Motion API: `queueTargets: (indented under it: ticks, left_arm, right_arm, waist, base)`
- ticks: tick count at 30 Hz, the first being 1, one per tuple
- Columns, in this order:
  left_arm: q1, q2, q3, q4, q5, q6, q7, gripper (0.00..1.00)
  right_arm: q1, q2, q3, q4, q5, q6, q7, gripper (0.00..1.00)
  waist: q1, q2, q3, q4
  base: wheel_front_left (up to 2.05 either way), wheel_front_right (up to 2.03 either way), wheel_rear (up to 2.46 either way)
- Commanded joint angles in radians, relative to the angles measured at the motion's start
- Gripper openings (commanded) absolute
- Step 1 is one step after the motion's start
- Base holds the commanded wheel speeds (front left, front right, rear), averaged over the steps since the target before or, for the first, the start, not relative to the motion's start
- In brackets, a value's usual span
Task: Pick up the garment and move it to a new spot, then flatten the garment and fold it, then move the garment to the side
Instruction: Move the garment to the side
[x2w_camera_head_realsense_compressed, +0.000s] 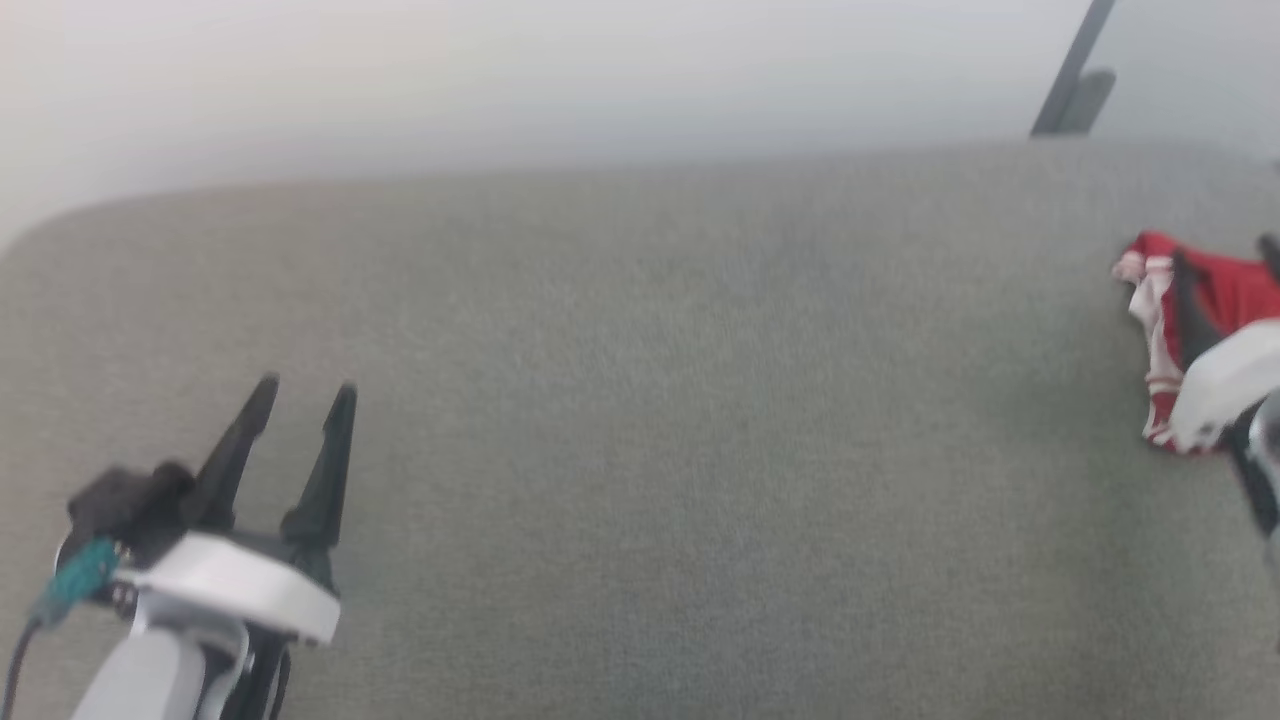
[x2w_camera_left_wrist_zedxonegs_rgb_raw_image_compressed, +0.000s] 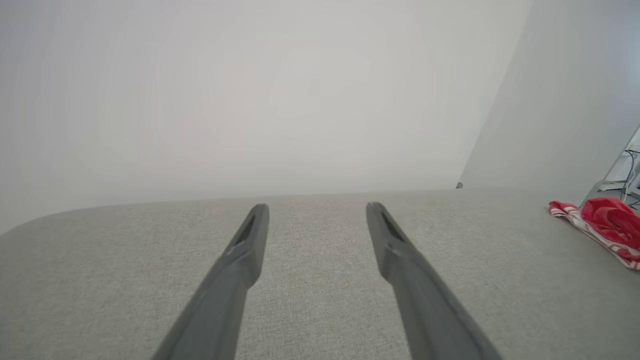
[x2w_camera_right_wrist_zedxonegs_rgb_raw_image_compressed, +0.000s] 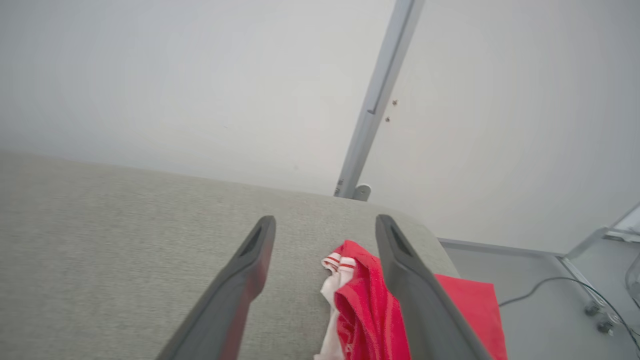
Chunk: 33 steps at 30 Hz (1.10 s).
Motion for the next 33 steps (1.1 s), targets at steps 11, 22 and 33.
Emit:
queueTargets:
  ticks: [11, 22, 33]
  left_arm:
    - [0.253, -0.055, 0.17, -0.077, 0.08, -0.002, -0.004, 1.0]
    - [0.334, -0.075, 0.234, -0.103, 0.089, -0.002, -0.004, 1.0]
    - [0.352, -0.103, 0.256, -0.117, 0.101, -0.002, -0.004, 1.0]
  right_arm:
    - [0.36, 0.108, -0.05, -0.341, -0.023, -0.002, -0.006, 1.0]
    - [0.531, 0.197, -0.088, -0.52, -0.038, -0.002, -0.006, 1.0]
    - [0.66, 0.268, -0.1, -0.632, -0.08, -0.002, -0.006, 1.0]
  waist:
    - [0.0, 0.0, -0.152, 0.049]
    - [0.0, 0.0, -0.171, 0.055]
    - [0.0, 0.0, -0.172, 0.056]
  base:
    - [0.0, 0.0, 0.0]
    - [0.0, 0.0, 0.0]
    - [0.0, 0.0, 0.0]
